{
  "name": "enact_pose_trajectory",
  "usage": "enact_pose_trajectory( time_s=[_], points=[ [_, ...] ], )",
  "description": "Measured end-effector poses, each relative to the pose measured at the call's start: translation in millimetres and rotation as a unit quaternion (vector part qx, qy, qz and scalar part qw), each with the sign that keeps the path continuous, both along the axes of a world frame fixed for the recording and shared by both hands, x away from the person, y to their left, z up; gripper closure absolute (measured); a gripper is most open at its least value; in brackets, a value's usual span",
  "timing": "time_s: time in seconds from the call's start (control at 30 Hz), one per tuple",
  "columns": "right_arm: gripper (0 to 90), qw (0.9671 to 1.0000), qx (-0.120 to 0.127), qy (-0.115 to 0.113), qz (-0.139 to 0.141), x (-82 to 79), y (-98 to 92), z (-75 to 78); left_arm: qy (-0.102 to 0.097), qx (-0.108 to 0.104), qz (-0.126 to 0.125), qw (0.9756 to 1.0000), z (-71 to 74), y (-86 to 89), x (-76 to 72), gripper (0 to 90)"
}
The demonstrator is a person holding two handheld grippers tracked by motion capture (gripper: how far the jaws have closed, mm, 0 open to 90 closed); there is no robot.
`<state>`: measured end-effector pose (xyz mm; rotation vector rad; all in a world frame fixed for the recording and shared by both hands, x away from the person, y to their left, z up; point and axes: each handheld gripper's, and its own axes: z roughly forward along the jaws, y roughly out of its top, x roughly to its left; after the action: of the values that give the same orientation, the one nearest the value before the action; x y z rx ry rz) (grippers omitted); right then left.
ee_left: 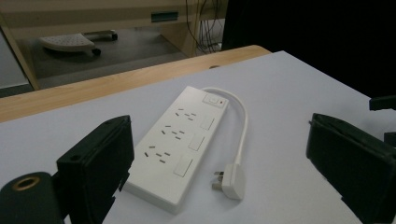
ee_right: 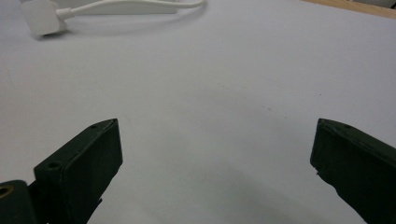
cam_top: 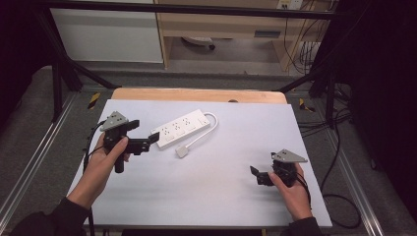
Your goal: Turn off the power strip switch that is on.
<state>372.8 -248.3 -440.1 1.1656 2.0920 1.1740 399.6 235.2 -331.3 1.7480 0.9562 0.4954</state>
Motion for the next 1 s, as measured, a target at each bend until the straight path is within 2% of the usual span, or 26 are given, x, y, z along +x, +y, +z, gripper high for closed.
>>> enact_pose_trajectory(
  time_s=[0.2, 0.7, 0.87, 1.0],
  points=[
    [2.6, 1.0, 0.0, 0.001, 0.0, -0.3, 0.0, 0.0, 0.003, -0.009, 0.012, 0.9999, -10.7, 14.5, -11.8, 7.6],
    [2.8, 1.0, -0.006, 0.003, -0.003, -0.1, -0.2, -0.7, 0.0, -0.004, 0.043, 0.9991, -36.8, 51.0, -41.6, 7.5],
    [2.7, 1.0, -0.004, 0.003, -0.002, -0.3, -0.1, -0.5, -0.003, 0.0, 0.051, 0.9987, -47.7, 56.8, -51.1, 8.0],
    [2.7, 1.0, -0.003, 0.004, -0.004, -0.4, -0.3, -0.6, 0.003, 0.002, 0.05, 0.9988, -56.9, 59.2, -57.7, 7.6]
  ],
)
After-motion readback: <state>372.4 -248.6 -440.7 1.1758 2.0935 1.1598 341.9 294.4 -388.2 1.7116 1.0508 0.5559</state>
